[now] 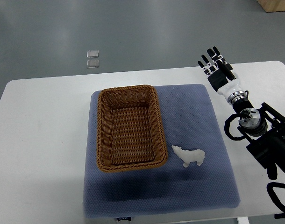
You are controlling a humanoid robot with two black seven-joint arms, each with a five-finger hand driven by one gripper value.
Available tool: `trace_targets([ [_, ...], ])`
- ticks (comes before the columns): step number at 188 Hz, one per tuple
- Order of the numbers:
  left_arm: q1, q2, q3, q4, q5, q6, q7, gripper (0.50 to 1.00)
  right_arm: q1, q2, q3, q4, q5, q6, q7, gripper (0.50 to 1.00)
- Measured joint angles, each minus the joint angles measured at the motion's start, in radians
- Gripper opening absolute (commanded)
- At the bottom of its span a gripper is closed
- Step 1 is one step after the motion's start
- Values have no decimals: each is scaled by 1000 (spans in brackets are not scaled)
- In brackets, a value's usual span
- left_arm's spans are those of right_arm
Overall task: Place white bear in brown basket with right hand
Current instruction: 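Move the right hand over the white bear figurine beside the basket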
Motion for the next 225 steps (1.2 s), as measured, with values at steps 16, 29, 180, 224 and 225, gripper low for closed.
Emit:
trace_targets([
  [16, 0, 0, 1, 0, 0, 0, 0, 1000, 2, -1, 0, 0, 0, 0, -1, 934],
  [29, 0, 0, 1, 0, 0, 0, 0, 1000, 4, -1, 0, 0, 0, -1, -1, 934],
  [180, -13, 0, 0, -14, 5, -3, 1, 1000, 338, -456, -577, 390, -927, 122, -280, 934],
  [224, -17, 0, 0, -15, 6, -3, 1, 1000, 516, -612, -745, 646, -917, 288, -361, 934],
  [225, -17, 0, 0, -15, 6, -3, 1, 1000, 518, -615, -747, 653, -914, 288, -361, 934],
])
